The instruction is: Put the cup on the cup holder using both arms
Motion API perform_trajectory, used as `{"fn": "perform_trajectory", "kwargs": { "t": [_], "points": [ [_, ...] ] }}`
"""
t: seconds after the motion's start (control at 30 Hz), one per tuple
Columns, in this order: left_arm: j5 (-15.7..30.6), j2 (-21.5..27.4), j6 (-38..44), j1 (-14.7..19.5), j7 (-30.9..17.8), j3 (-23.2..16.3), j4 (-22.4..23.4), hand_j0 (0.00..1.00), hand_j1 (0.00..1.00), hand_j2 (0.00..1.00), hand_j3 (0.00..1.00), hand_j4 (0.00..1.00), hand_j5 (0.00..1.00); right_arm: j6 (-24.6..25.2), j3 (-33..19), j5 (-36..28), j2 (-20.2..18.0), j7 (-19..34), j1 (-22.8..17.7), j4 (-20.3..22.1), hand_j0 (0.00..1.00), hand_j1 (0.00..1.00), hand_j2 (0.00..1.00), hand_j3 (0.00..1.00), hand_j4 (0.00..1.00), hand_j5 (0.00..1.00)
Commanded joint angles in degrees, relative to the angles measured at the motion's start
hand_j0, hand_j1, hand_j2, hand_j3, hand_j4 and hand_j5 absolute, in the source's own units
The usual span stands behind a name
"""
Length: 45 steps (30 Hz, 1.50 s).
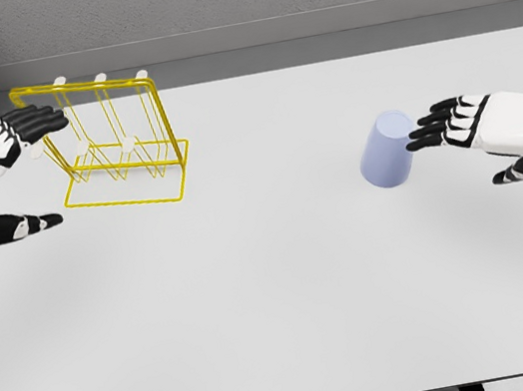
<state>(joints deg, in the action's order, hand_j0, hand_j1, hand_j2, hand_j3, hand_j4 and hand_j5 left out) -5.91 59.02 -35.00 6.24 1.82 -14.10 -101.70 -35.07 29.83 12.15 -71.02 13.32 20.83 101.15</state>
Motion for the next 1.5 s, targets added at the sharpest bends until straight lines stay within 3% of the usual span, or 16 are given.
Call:
{"fn": "perform_trajectory", "kwargs": {
  "t": [0.0, 0.17, 0.27, 0.37, 0.5, 0.7, 0.93, 0.97, 1.03, 1.1, 1.23, 1.47],
  "points": [
    [0.2, -1.53, 0.0, 0.0, 0.03, -2.42, -0.25, 1.0, 1.0, 1.0, 1.0, 1.0, 1.0, 0.07, -0.03, -0.19, 0.0, -0.05, 0.0, 0.01, 1.0, 1.0, 1.0, 1.0, 1.0, 1.0],
    [0.55, -2.94, 0.0, 0.0, 0.03, -4.27, -0.25, 1.0, 1.0, 1.0, 1.0, 1.0, 1.0, 0.07, -0.56, 1.21, 0.35, 0.04, 0.7, 0.01, 1.0, 1.0, 1.0, 1.0, 1.0, 1.0],
    [1.95, -3.21, 0.0, -0.17, 0.38, -4.36, -0.25, 1.0, 1.0, 1.0, 1.0, 1.0, 1.0, 0.07, -0.74, 3.23, 0.53, 0.22, 3.16, -0.34, 1.0, 1.0, 1.0, 1.0, 1.0, 1.0],
    [9.86, -2.77, 0.0, -3.25, 0.29, -5.67, -0.25, 1.0, 1.0, 1.0, 1.0, 1.0, 1.0, 0.07, -0.56, 3.85, 2.99, 5.4, 5.54, -0.43, 1.0, 1.0, 1.0, 1.0, 1.0, 1.0],
    [16.54, -1.36, 0.0, -3.25, 0.2, -9.89, -0.52, 1.0, 1.0, 1.0, 1.0, 1.0, 1.0, 0.07, -0.12, 3.85, 3.95, 10.41, 8.96, -0.43, 1.0, 1.0, 1.0, 1.0, 1.0, 1.0],
    [22.7, -0.39, 0.0, -3.25, 0.2, -11.39, -0.43, 1.0, 1.0, 1.0, 1.0, 1.0, 1.0, 0.07, 0.14, 6.05, 8.88, 14.72, 11.69, -2.54, 1.0, 1.0, 1.0, 1.0, 1.0, 1.0],
    [23.14, -0.22, 0.0, -3.08, 0.2, -12.97, -0.43, 1.0, 1.0, 1.0, 1.0, 1.0, 1.0, 0.07, 0.58, 6.14, 9.93, 15.51, 13.01, -3.07, 1.0, 1.0, 1.0, 1.0, 1.0, 1.0],
    [23.14, -0.22, 0.0, -3.08, 0.2, -13.06, -0.43, 1.0, 1.0, 1.0, 1.0, 1.0, 1.0, 0.07, 1.63, 6.14, 10.02, 15.51, 14.14, -3.15, 1.0, 1.0, 1.0, 1.0, 1.0, 1.0],
    [23.05, -0.22, 0.0, -3.08, 0.12, -13.41, -0.43, 1.0, 1.0, 1.0, 1.0, 1.0, 1.0, 0.07, 8.4, 6.14, 12.22, 15.51, 19.68, -7.46, 1.0, 1.0, 1.0, 1.0, 1.0, 1.0],
    [23.05, -0.39, 0.0, -2.99, 0.12, -13.5, -0.43, 1.0, 1.0, 1.0, 1.0, 1.0, 1.0, 0.07, 9.98, 6.14, 12.39, 15.51, 21.53, -8.87, 1.0, 1.0, 1.0, 1.0, 1.0, 1.0],
    [22.96, -0.57, 0.0, -3.08, 0.12, -13.5, -0.43, 1.0, 1.0, 1.0, 1.0, 1.0, 1.0, 0.07, 19.48, 8.42, 17.58, 15.6, 29.53, -17.3, 1.0, 1.0, 1.0, 1.0, 1.0, 1.0],
    [22.88, -0.75, 0.0, -2.99, 0.12, -14.64, -0.34, 1.0, 1.0, 1.0, 1.0, 1.0, 1.0, 0.07, 23.35, 10.79, 20.13, 16.3, 31.11, -20.29, 1.0, 1.0, 1.0, 1.0, 1.0, 1.0]
  ]
}}
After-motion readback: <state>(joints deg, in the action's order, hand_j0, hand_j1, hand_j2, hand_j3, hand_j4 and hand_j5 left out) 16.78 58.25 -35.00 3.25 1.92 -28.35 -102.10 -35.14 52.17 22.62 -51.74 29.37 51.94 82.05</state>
